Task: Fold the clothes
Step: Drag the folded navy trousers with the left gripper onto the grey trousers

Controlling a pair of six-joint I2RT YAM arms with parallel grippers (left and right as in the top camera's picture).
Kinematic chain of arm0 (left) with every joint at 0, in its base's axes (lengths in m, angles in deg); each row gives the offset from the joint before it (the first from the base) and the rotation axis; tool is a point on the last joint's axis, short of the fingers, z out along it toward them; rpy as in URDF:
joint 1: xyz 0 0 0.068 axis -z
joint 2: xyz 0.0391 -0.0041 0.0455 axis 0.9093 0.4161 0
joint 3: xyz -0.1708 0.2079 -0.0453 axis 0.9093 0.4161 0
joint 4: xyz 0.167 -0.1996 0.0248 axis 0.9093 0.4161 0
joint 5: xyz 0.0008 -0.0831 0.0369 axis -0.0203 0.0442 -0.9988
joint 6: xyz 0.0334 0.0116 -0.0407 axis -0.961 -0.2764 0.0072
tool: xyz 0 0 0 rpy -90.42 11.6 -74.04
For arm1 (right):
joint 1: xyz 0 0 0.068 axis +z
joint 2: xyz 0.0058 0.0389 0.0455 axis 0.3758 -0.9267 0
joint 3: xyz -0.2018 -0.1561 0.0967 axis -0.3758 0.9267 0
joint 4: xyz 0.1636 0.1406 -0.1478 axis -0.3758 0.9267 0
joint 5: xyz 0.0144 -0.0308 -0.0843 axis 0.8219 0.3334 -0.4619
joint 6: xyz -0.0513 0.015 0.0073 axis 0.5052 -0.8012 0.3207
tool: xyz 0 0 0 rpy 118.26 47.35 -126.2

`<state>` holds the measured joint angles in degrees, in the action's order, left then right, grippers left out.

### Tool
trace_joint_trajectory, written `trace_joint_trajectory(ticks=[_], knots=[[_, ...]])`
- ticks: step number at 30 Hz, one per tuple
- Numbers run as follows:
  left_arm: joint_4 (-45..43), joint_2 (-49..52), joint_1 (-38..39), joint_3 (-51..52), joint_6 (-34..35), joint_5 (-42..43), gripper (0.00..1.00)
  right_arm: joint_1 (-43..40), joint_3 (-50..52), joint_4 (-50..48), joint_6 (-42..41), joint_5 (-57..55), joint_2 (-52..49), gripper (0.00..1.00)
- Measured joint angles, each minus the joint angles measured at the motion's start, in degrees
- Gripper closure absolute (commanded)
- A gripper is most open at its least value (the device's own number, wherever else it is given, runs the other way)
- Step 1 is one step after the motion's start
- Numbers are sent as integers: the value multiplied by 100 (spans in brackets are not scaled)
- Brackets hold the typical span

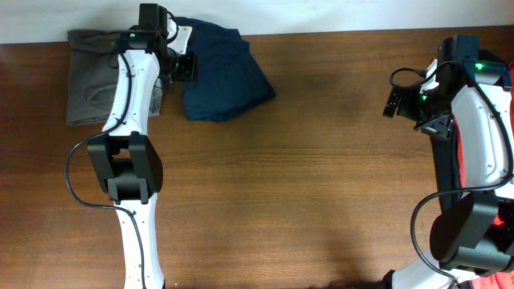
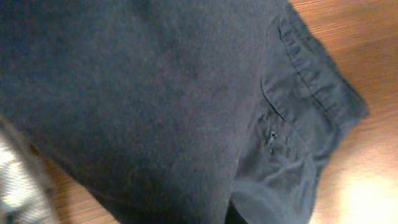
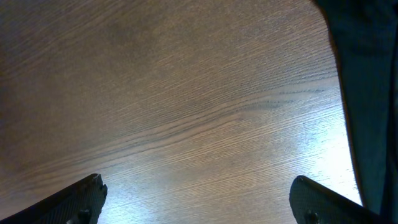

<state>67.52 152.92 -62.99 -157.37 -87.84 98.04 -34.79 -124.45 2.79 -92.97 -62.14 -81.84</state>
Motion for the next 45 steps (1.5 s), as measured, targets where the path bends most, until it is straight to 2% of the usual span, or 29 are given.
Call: trace_joint_trajectory(ticks=[13, 25, 35, 45], knots=[[92, 0, -619, -79, -487, -540, 100, 0, 0, 0, -2, 0, 0, 1], [623, 0, -675, -892, -1045, -734, 100, 0, 0, 0, -2, 0, 0, 1], [868, 0, -702, -1580, -1161, -1003, 100, 0, 0, 0, 0, 0, 0, 1], [935, 0, -743, -1622, -1163, -1252, 100, 0, 0, 0, 2, 0, 0, 1]])
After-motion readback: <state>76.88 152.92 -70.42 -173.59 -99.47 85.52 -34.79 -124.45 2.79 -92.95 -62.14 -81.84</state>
